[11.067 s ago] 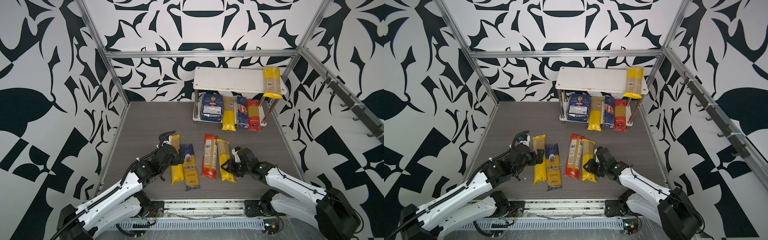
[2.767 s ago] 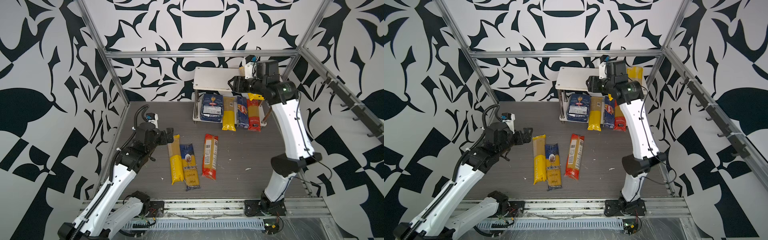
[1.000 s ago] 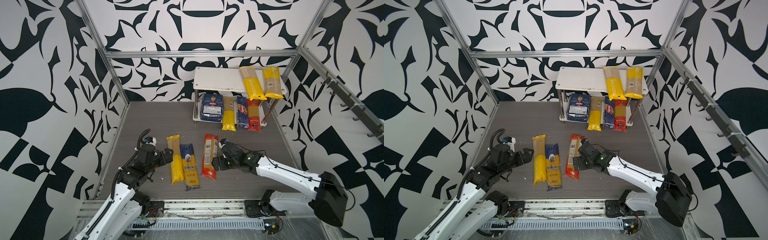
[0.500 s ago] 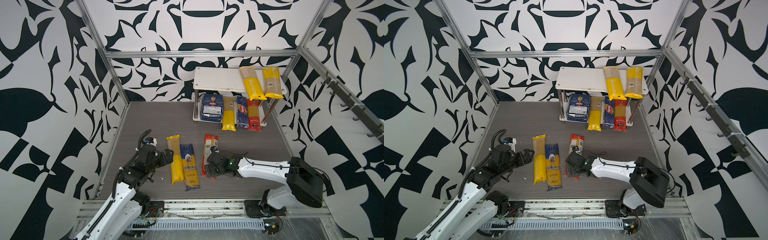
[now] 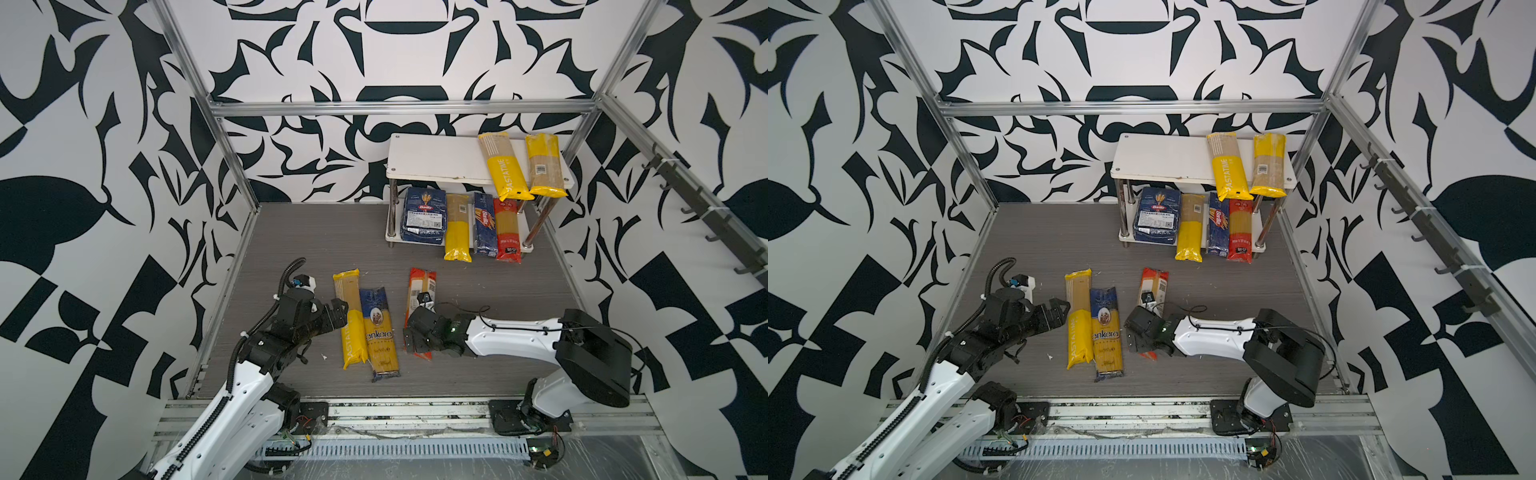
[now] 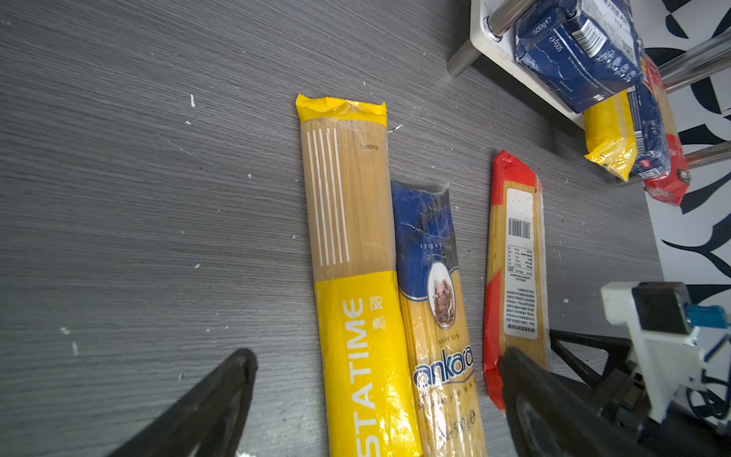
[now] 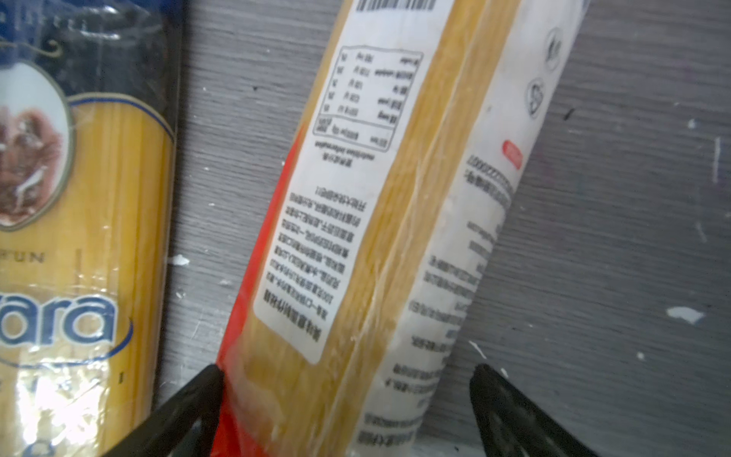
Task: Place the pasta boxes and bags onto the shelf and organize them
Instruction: 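Lower the right gripper onto the red-and-white spaghetti bag's end nearest the robot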
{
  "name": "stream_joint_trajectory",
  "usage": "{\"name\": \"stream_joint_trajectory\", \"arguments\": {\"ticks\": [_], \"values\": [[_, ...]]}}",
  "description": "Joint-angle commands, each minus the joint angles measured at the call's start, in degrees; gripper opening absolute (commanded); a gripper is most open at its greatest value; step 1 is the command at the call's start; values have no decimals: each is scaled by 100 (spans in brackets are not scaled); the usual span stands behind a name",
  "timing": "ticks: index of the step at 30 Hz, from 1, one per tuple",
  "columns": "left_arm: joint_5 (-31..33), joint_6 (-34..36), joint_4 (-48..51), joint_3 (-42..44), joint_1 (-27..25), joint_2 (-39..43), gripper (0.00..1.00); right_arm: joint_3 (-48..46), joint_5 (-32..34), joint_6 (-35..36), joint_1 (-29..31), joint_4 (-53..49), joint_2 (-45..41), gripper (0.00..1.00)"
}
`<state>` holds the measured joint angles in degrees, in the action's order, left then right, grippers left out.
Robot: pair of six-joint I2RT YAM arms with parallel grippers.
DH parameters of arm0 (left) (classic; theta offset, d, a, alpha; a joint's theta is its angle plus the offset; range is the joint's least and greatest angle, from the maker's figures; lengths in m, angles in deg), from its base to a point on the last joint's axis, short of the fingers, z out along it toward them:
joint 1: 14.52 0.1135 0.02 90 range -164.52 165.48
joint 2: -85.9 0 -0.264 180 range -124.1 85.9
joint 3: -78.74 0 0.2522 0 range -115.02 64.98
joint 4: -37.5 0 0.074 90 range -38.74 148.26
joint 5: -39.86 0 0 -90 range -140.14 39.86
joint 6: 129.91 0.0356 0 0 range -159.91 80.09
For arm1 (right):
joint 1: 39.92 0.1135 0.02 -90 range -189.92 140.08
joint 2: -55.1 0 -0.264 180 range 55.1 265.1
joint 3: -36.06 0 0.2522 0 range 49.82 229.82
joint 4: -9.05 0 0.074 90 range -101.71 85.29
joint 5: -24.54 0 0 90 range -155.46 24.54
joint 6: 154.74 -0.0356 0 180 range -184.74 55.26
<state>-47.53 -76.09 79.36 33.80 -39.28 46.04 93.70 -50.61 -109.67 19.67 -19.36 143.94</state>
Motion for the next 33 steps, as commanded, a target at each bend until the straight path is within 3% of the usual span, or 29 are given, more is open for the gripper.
{"name": "stream_joint_trajectory", "arguments": {"ticks": [1, 15, 23, 28, 33], "values": [[-22, 41, -59, -15, -8, 27, 99, 94, 158, -95, 104, 117, 4, 100], [-7, -73, 177, -70, -13, 338, 99, 284, 645, -265, 450, -367, 1012, 100], [37, -64, 275, -173, -15, 334, 99, -112, 654, -537, 544, -318, 985, 96], [51, -73, 343, -211, -12, 367, 99, -123, 646, -712, 545, -502, 1266, 85], [29, -40, 361, -235, -12, 554, 99, -219, 490, -820, 539, -350, 1522, 58]]}}
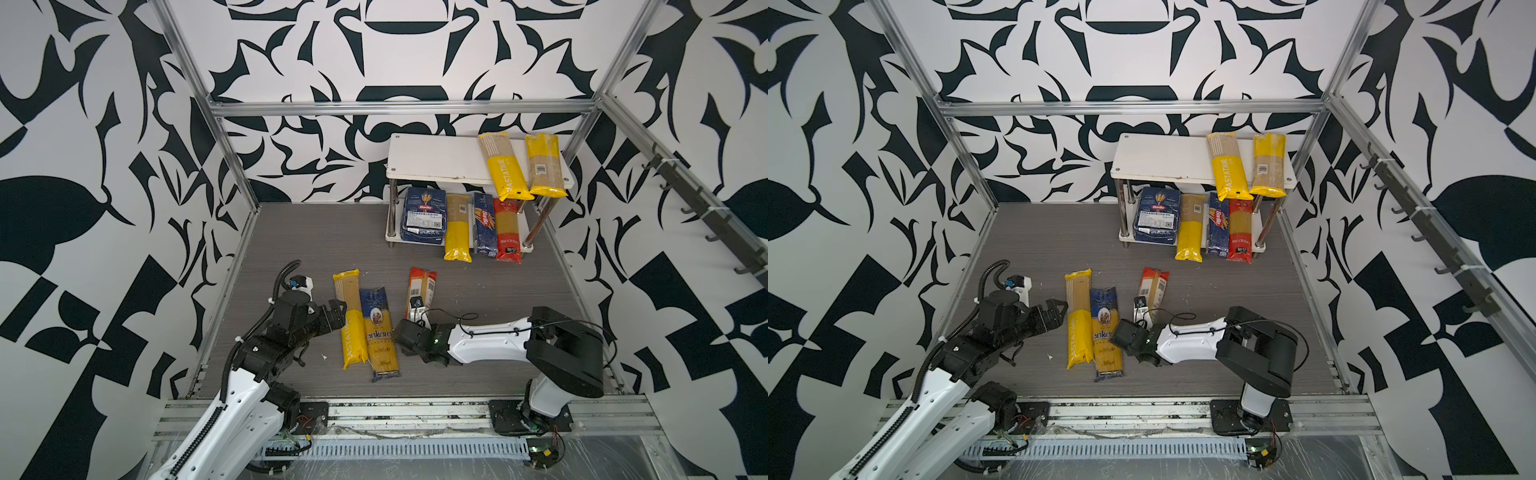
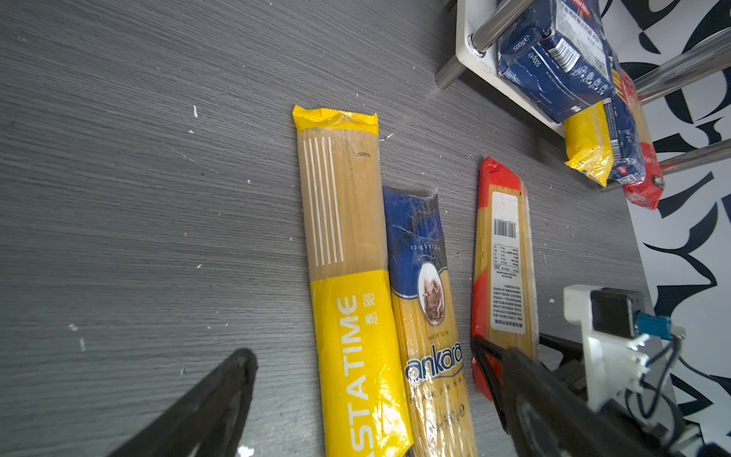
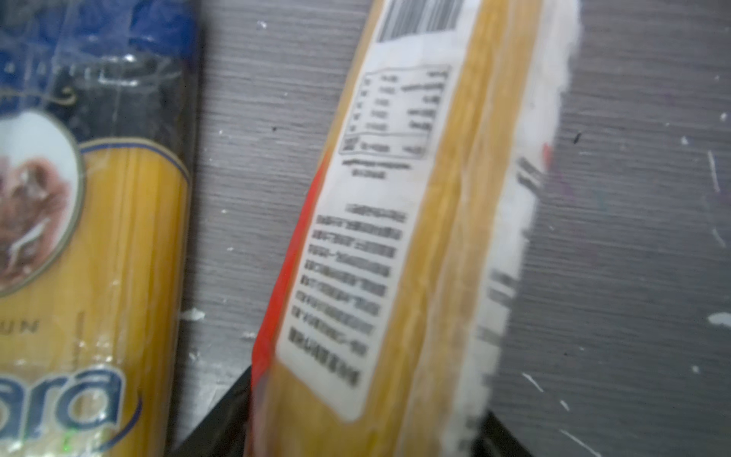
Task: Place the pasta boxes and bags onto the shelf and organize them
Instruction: 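Lower the right gripper onto the red-and-white spaghetti bag's end nearest the robot, then close the right gripper on the red bag and drag it toward the shelf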
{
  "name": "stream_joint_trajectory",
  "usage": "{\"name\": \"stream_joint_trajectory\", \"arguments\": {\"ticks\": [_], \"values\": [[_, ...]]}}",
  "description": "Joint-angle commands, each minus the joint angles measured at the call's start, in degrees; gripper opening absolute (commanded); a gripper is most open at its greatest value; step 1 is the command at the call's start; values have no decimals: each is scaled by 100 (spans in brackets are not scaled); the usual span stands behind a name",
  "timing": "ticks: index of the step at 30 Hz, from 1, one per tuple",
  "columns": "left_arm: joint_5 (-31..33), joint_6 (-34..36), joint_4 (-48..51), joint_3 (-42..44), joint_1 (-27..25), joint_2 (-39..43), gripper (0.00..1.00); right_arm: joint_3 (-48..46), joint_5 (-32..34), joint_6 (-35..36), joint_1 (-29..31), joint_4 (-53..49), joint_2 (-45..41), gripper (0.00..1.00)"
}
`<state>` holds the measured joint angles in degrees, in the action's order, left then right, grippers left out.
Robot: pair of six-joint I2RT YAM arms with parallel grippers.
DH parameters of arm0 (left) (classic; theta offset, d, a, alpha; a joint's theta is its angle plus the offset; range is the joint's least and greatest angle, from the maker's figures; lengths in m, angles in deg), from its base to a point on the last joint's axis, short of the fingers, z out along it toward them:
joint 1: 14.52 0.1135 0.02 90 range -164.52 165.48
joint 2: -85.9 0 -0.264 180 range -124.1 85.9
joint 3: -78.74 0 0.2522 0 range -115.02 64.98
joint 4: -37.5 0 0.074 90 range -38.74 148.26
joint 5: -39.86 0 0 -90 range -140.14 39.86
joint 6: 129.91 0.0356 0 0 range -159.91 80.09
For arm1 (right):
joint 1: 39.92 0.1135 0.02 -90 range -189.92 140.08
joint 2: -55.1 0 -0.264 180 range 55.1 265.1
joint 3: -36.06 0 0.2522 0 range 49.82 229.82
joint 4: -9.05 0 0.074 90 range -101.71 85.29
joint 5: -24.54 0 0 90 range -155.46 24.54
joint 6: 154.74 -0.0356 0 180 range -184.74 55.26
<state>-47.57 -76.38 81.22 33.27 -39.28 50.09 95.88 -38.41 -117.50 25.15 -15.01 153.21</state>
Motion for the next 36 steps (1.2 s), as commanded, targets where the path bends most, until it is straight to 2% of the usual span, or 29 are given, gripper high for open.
{"name": "stream_joint_trajectory", "arguments": {"ticks": [1, 6, 14, 16, 19, 22, 36], "values": [[55, -8, 177, -187, -20, 184, 99, -473, -744, -50, -4, -740, 596, 55], [129, 29, 244, -298, -13, 142, 99, -510, -874, 45, -4, -644, 456, 37], [180, 61, 287, -471, -21, -77, 99, -780, -1003, 151, -115, -609, -491, 27], [204, 70, 292, -508, -16, -104, 99, -901, -1125, 167, -216, -567, -824, 22], [231, 74, 292, -551, -19, -176, 99, -1181, -1468, 185, -550, -385, -1361, 19], [244, 74, 278, -602, -19, -263, 99, -1509, -2118, 212, -1003, -78, -1879, 11], [306, 96, 101, -900, -24, -720, 99, -1952, -3912, 502, -2357, 216, -3865, 7]]}}
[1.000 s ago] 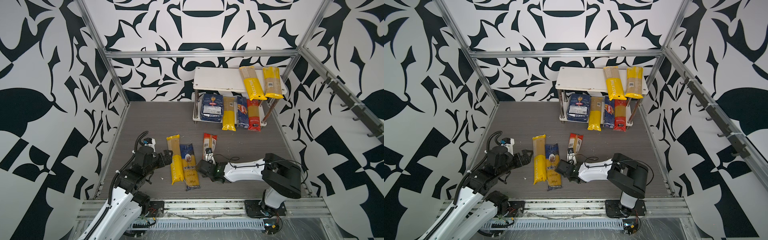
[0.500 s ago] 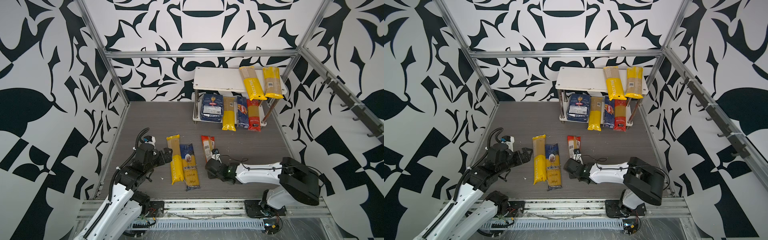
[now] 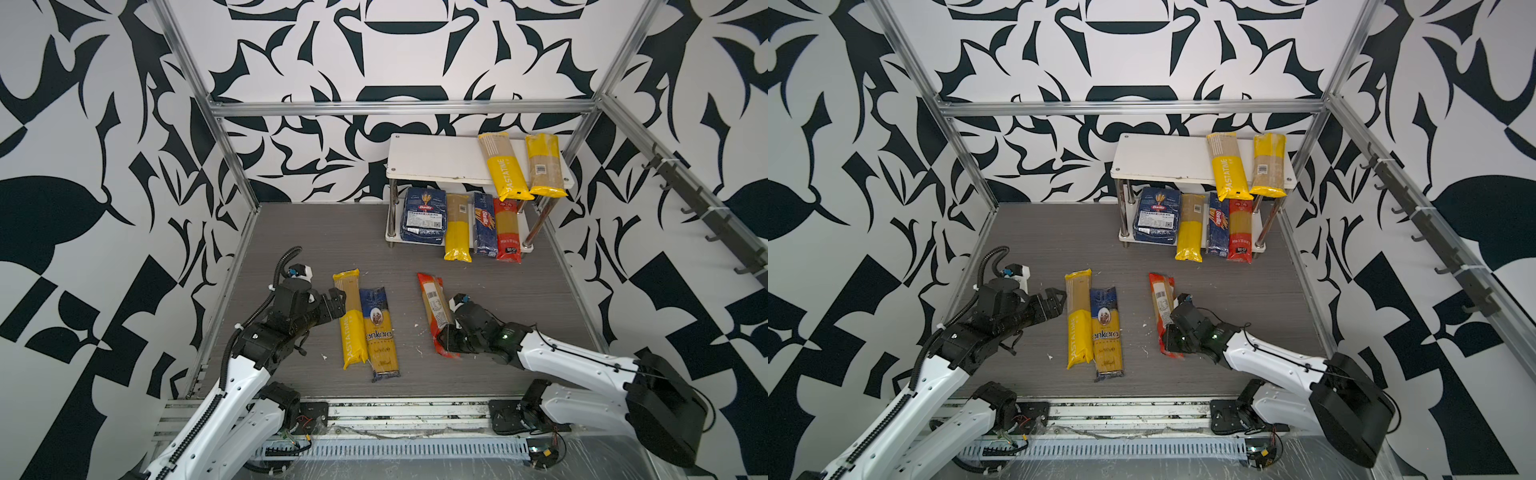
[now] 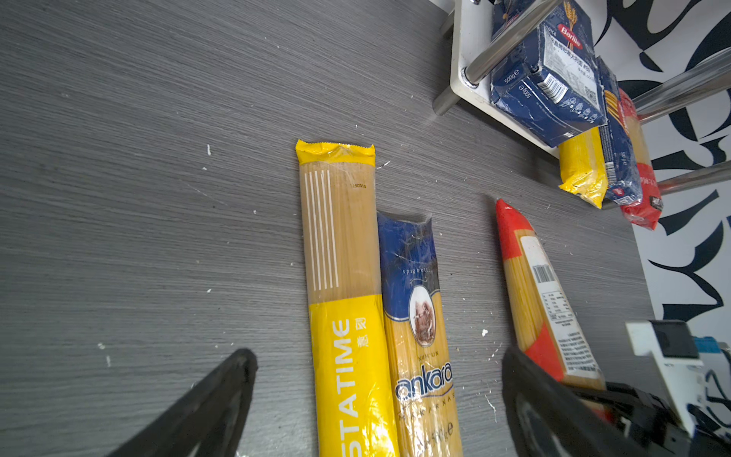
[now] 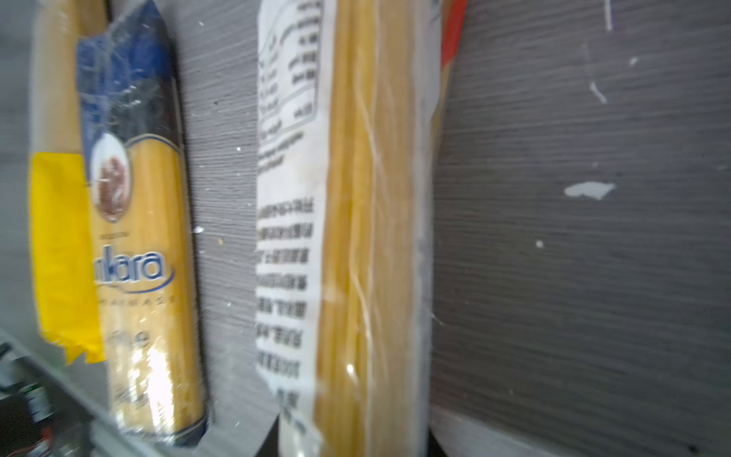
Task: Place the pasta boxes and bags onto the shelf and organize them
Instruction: 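Close the right gripper on the red bag and drag it toward the shelf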
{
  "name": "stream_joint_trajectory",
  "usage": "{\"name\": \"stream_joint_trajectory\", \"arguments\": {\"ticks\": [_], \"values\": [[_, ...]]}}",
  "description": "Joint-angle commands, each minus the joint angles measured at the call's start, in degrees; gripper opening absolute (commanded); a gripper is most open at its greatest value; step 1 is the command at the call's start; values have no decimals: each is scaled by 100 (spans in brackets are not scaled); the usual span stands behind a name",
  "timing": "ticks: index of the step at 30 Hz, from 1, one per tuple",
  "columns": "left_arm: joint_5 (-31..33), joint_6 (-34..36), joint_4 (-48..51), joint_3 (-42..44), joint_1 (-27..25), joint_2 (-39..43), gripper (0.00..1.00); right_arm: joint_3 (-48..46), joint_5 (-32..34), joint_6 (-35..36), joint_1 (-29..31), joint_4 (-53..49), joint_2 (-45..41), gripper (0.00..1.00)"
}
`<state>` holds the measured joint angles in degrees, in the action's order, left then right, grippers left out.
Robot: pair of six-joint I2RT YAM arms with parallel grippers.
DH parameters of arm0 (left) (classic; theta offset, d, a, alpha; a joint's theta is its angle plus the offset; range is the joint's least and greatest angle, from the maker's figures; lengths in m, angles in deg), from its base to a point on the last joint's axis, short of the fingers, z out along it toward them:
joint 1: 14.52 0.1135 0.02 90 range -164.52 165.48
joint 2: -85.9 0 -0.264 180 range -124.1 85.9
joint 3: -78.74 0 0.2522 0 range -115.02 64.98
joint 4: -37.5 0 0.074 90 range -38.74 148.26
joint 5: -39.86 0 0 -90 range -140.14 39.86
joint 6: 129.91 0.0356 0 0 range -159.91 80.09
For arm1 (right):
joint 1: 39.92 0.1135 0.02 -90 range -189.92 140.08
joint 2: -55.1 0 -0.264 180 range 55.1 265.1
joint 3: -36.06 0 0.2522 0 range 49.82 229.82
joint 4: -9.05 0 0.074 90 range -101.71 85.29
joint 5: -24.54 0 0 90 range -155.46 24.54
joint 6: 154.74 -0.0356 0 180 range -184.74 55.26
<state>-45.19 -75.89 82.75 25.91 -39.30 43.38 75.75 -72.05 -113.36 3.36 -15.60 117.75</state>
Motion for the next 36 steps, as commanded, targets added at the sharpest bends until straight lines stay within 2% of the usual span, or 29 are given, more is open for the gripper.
{"name": "stream_joint_trajectory", "arguments": {"ticks": [1, 10, 21, 36], "values": [[67, 48, -61, -185, -21, -76, 99, 45, -666, 89, -270, 288, -399, 7], [138, 74, -79, -294, -25, -185, 99, 241, -1314, 175, -483, 345, -585, 6], [129, 128, -187, -426, -19, -401, 99, 880, -1625, 424, -504, -241, -1022, 6], [217, 212, -65, -735, -23, -400, 99, 1944, -2318, 485, -523, -577, -1104, 5]]}}
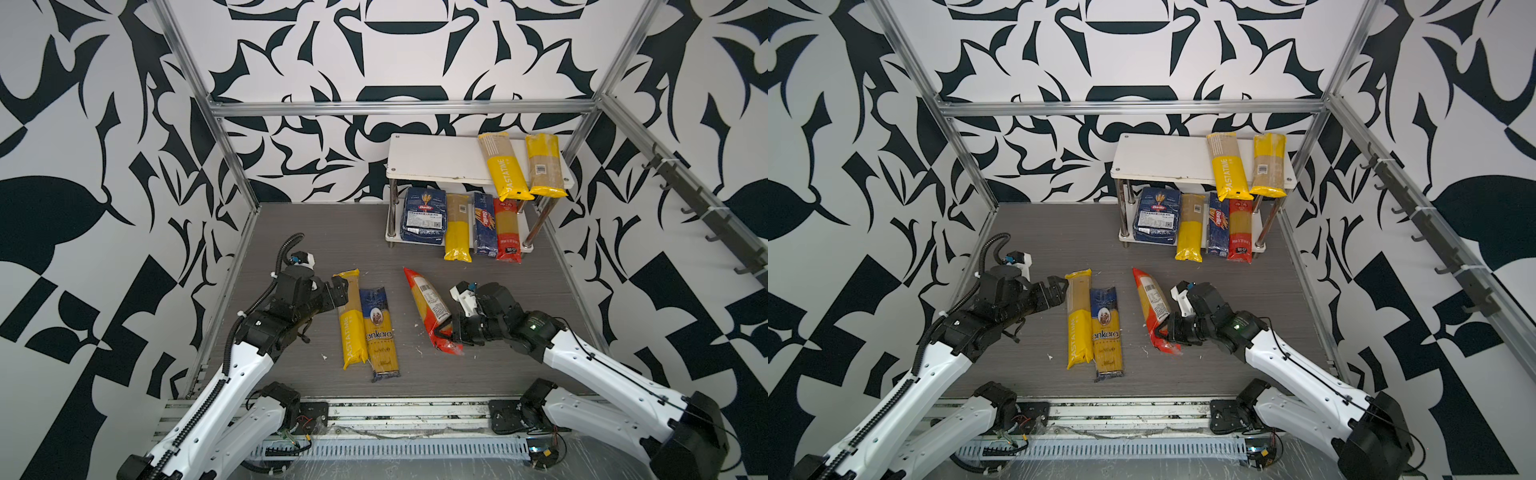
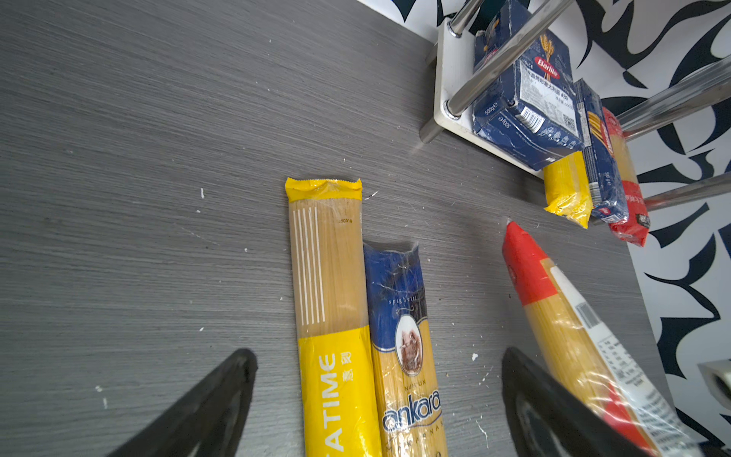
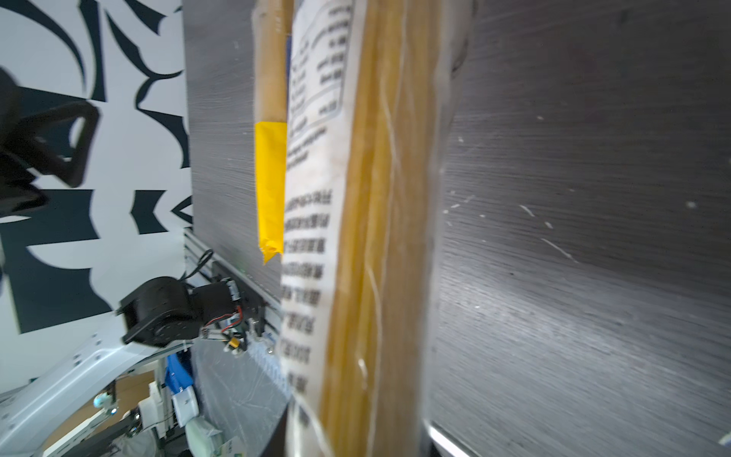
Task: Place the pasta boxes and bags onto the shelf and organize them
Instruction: 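Close the right gripper on the red bag and drag it toward the shelf, then lift the red bag upright and carry it up toward the shelf's top tier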
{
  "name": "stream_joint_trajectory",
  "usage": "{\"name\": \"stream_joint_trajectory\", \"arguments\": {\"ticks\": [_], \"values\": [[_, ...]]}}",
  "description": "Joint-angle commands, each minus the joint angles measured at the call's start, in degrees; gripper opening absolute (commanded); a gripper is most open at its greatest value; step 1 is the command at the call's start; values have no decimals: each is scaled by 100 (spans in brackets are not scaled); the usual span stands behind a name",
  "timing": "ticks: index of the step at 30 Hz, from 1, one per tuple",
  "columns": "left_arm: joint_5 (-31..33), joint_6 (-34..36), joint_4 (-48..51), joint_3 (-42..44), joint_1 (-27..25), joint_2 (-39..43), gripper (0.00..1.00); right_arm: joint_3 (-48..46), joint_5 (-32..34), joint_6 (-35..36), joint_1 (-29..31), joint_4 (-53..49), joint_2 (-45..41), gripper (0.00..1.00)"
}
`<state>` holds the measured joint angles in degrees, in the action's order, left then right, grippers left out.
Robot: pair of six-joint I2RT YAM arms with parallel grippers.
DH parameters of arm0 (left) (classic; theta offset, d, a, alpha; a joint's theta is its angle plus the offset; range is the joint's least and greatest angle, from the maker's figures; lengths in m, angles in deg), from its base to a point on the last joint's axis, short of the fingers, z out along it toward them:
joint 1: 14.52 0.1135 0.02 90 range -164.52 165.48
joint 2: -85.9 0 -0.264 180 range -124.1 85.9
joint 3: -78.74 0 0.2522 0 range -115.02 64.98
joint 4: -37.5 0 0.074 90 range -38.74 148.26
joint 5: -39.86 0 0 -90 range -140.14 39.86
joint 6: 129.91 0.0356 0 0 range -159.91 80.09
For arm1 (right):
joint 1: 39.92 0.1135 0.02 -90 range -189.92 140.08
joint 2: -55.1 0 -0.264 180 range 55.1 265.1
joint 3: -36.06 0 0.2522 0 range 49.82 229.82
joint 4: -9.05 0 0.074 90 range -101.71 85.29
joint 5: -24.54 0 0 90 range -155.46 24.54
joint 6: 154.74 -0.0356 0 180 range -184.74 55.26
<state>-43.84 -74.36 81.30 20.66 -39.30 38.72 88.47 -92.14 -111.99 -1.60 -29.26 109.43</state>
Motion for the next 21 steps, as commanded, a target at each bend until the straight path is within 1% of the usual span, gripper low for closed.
{"name": "stream_joint_trajectory", "arguments": {"ticks": [1, 16, 21], "values": [[87, 70, 94, -223, -27, 84, 99, 762, -329, 368, -27, 754, -265, 5], [265, 207, 298, -598, -16, 112, 99, 2226, -592, 583, -36, 137, -89, 4], [310, 245, 342, -727, -22, 169, 99, 2715, -578, 624, -52, -29, 7, 3]]}}
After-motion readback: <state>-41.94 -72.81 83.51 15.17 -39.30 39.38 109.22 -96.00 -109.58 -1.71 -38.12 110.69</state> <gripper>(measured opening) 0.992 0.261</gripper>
